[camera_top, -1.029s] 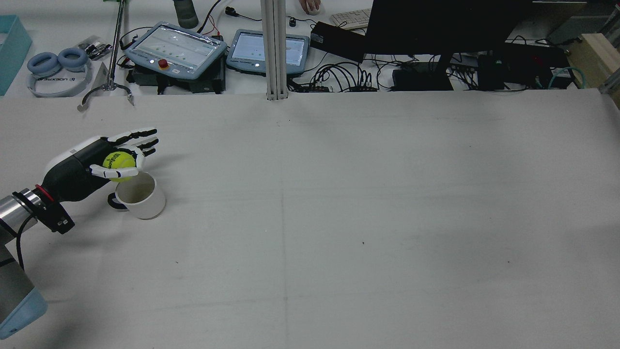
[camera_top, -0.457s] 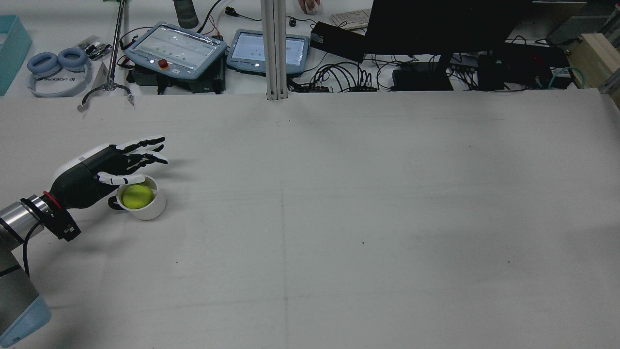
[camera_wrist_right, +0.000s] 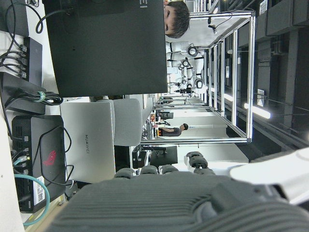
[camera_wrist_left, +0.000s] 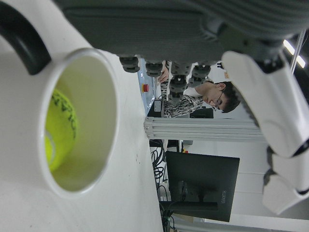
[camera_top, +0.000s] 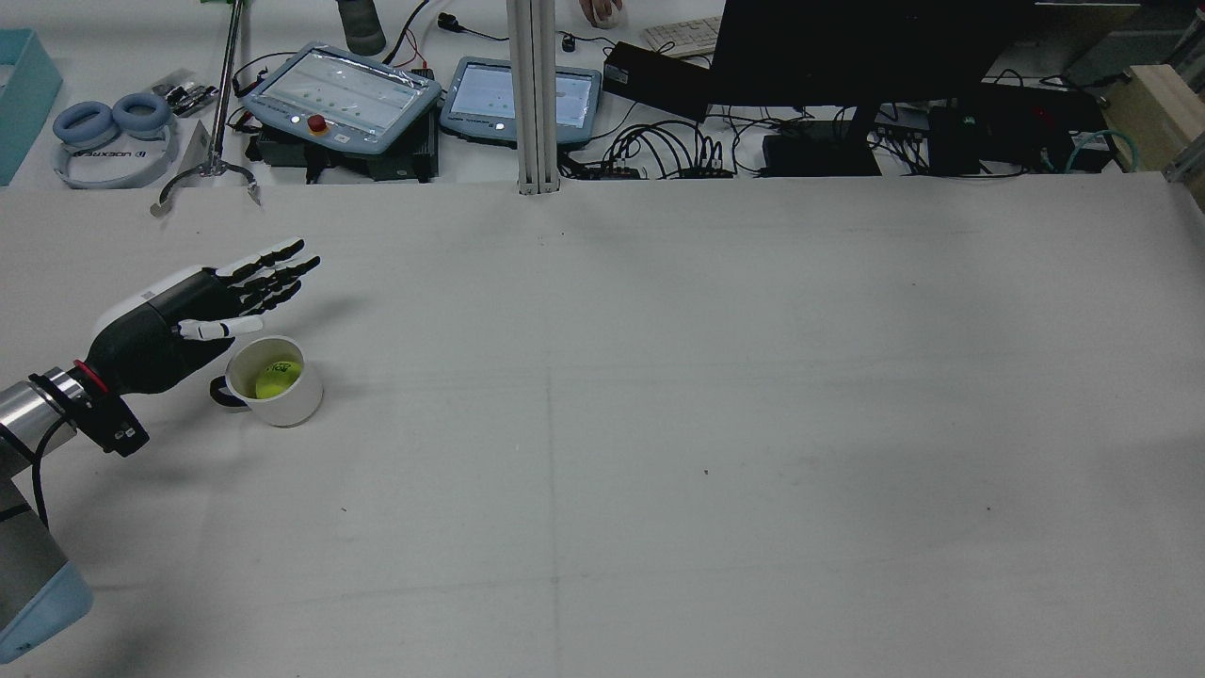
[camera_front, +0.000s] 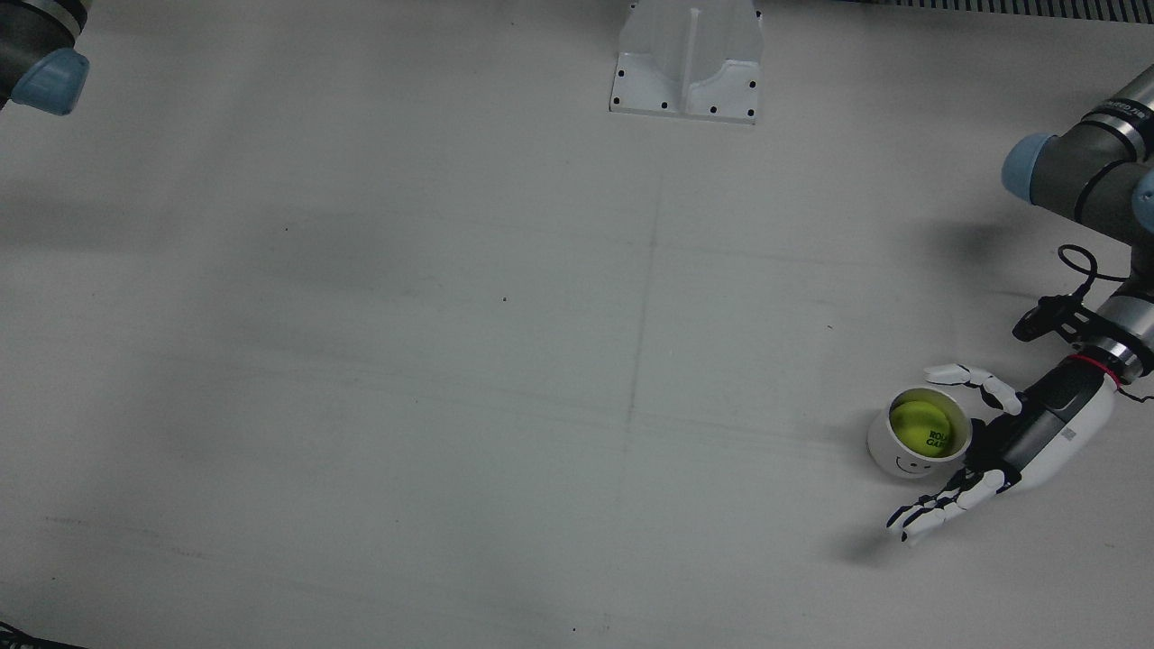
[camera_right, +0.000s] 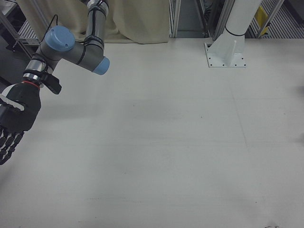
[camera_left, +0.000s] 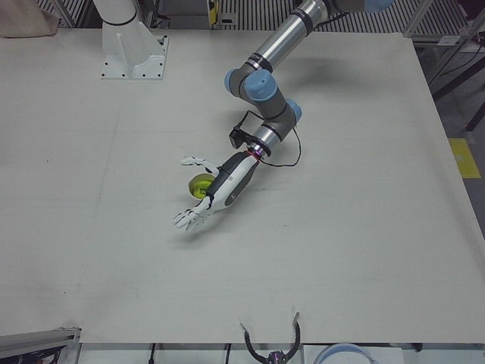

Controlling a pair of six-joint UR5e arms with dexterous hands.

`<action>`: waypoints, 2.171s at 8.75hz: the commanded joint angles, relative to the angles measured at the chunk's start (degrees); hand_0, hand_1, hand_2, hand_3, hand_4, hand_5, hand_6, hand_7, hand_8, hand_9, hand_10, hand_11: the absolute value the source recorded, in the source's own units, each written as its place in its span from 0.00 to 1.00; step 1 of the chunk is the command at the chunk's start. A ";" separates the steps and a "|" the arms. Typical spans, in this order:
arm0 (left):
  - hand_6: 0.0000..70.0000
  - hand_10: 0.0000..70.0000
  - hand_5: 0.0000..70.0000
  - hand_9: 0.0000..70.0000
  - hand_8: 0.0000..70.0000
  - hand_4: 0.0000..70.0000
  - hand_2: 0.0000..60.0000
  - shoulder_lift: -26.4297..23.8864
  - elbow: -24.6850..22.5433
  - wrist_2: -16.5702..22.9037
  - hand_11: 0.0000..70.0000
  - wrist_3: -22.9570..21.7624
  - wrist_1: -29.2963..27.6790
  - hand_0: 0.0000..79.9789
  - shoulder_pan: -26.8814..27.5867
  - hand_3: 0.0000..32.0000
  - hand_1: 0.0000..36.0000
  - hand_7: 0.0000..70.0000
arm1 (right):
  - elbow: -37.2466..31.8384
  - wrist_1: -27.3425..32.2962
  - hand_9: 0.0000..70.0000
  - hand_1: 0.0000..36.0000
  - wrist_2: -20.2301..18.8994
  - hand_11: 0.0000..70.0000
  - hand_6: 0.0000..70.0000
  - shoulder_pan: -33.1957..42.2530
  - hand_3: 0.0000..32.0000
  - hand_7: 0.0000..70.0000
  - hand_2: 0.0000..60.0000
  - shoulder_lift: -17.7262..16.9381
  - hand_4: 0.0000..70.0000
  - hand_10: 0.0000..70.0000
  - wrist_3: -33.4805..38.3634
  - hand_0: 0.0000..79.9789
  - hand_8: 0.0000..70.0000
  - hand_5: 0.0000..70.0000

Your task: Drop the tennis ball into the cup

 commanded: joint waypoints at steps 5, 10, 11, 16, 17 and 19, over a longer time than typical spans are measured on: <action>0.48 0.06 0.11 0.05 0.12 0.24 0.35 0.22 1.49 7.83 0.09 0.79 -0.66 0.46 -31.14 0.00 0.17 0.11 | 0.00 0.00 0.00 0.00 -0.01 0.00 0.00 0.00 0.00 0.00 0.00 0.00 0.00 0.00 0.00 0.00 0.00 0.00; 0.53 0.08 0.13 0.08 0.14 0.24 0.28 4.33 2.90 12.17 0.12 0.43 -3.27 0.53 -40.49 0.00 0.21 0.18 | 0.00 0.00 0.00 0.00 0.08 0.00 0.00 0.00 0.00 0.00 0.00 0.09 0.00 0.00 0.00 0.00 0.00 0.00; 0.41 0.09 0.11 0.08 0.12 0.21 0.22 4.70 2.90 12.17 0.13 0.35 -3.46 0.53 -40.49 0.00 0.22 0.15 | 0.00 0.00 0.00 0.00 0.08 0.00 0.00 0.00 0.00 0.00 0.00 0.00 0.00 0.00 0.00 0.00 0.00 0.00; 0.33 0.05 0.10 0.04 0.08 0.14 0.18 5.40 3.16 12.34 0.09 0.26 -3.90 0.53 -40.40 0.00 0.23 0.08 | 0.00 0.00 0.00 0.00 -0.01 0.00 0.00 0.00 0.00 0.00 0.00 0.09 0.00 0.00 0.00 0.00 0.00 0.00; 0.33 0.05 0.10 0.05 0.09 0.16 0.20 5.40 3.16 12.34 0.09 0.17 -3.90 0.54 -40.40 0.00 0.24 0.11 | 0.00 0.00 0.00 0.00 0.08 0.00 0.00 0.00 0.00 0.00 0.00 0.09 0.00 0.00 0.00 0.00 0.00 0.00; 0.52 0.06 0.13 0.07 0.14 0.18 0.24 5.40 3.34 12.34 0.10 0.26 -3.99 0.53 -40.31 0.00 0.21 0.12 | 0.00 0.00 0.00 0.00 -0.01 0.00 0.00 0.00 0.00 0.00 0.00 0.09 0.00 0.00 0.00 0.00 0.00 0.00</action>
